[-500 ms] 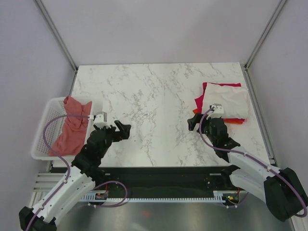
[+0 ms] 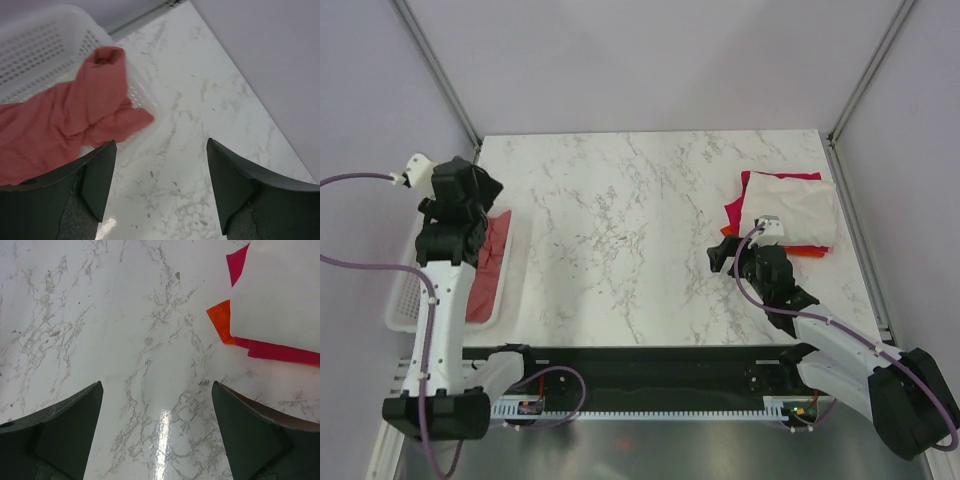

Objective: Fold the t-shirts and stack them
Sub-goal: Grab the tshirt from the pile

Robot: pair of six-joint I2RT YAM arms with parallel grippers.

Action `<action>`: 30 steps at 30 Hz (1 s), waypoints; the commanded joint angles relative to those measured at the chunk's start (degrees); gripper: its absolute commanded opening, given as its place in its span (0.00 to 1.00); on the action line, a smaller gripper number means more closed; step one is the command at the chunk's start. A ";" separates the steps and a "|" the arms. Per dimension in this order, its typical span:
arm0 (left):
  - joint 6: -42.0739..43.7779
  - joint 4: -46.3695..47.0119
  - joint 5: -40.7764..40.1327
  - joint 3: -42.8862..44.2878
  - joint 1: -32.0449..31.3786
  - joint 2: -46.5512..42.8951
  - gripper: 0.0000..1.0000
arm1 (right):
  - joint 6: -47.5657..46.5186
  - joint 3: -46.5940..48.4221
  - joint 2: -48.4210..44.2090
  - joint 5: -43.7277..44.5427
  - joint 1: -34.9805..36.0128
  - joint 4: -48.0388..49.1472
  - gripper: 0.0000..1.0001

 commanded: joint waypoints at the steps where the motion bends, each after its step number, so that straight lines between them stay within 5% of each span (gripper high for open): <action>1: 1.48 -6.98 3.68 4.40 10.70 5.38 0.79 | 0.15 0.04 0.15 -1.26 -0.20 2.55 0.98; 16: -7.74 -3.03 -2.82 7.04 17.04 34.19 0.81 | 0.15 -0.40 -1.17 -1.96 -0.20 2.11 0.98; 24: -7.84 1.46 1.75 8.44 20.91 46.07 0.71 | 0.24 -0.41 -1.08 -2.14 -0.12 2.37 0.98; 28: -6.79 2.16 4.04 11.25 22.23 48.10 0.30 | 0.24 -0.41 -1.08 -2.32 -0.20 2.55 0.98; 29: -6.17 2.16 4.91 11.69 22.32 47.67 0.02 | 0.24 -0.41 -0.99 -2.32 -0.20 2.64 0.98; 30: -5.99 2.07 5.61 11.96 22.23 45.92 0.02 | 0.24 -0.41 -0.82 -2.40 -0.20 2.72 0.98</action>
